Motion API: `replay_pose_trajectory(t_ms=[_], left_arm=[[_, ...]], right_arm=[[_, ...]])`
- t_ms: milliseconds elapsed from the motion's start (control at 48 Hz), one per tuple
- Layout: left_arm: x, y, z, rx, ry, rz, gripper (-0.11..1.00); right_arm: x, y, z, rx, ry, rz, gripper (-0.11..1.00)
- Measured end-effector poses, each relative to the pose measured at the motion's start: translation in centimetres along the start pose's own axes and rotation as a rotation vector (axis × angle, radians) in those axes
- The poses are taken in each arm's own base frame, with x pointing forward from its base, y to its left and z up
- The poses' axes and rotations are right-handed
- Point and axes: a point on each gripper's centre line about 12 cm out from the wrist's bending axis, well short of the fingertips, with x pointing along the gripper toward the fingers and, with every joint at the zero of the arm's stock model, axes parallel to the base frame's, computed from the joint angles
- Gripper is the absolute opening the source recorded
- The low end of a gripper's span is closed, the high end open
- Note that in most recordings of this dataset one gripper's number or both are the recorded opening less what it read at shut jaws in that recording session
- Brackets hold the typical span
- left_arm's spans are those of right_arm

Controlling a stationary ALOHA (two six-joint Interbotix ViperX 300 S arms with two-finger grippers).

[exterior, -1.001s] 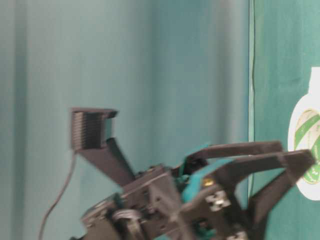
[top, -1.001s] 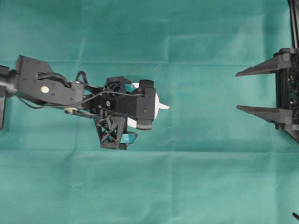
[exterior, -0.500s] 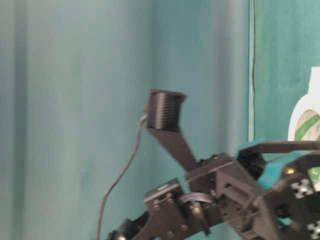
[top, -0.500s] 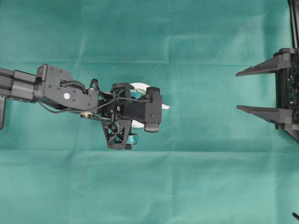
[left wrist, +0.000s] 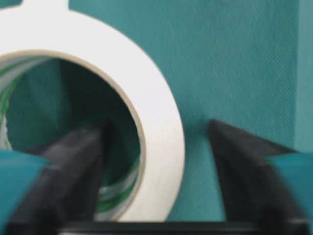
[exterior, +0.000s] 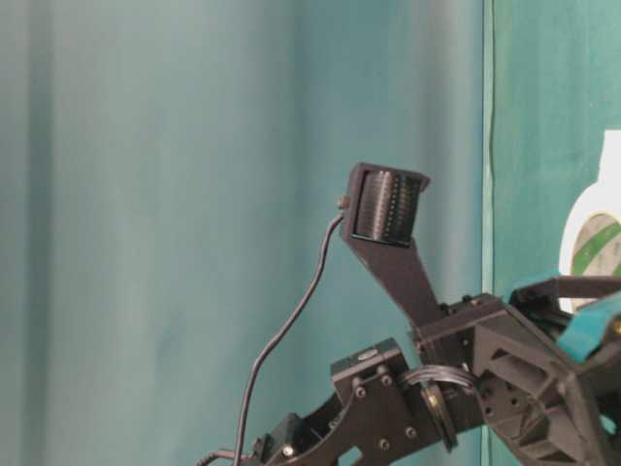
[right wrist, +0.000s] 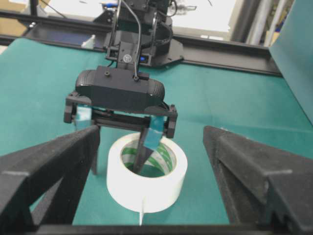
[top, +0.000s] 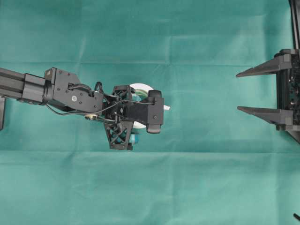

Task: Peel off the duct tape with your right arm.
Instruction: 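Close the left gripper on the roll rim and lift it upright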

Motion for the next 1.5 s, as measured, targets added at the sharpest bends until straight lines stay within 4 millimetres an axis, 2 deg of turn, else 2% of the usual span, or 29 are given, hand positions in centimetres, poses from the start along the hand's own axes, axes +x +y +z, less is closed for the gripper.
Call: replay_pose_trajectory(t_ms=[83, 188, 396, 667, 1126, 1355, 1501], left_arm=[[0.0, 0.2, 0.0, 0.001, 0.000, 0.003, 0.36], [0.0, 0.0, -0.1, 0.008, 0.005, 0.001, 0.20], [-0.2, -0.3, 0.0, 0.082, 0.008, -0.003, 0.21], [-1.0, -0.7, 0.6, 0.093, 0.004, -0.009, 0.21], [-7.8, -1.5, 5.8, 0.104, -0.063, -0.018, 0.21], [-10.2, -1.6, 7.9, 0.106, -0.060, -0.020, 0.21], [-11.0, -1.4, 8.6, 0.107, -0.042, -0.018, 0.21]], right_arm=[[0.0, 0.0, 0.0, 0.000, -0.003, 0.000, 0.81], [0.0, 0.0, 0.1, 0.000, -0.008, 0.000, 0.81], [0.1, 0.0, 0.0, 0.000, -0.005, 0.000, 0.81], [0.0, 0.0, -0.2, 0.021, 0.002, 0.000, 0.81], [-0.1, 0.0, -0.9, 0.034, 0.020, -0.001, 0.81], [-0.1, 0.0, -1.5, 0.051, 0.043, -0.002, 0.81], [0.3, 0.0, -2.1, 0.055, 0.075, -0.004, 0.81]])
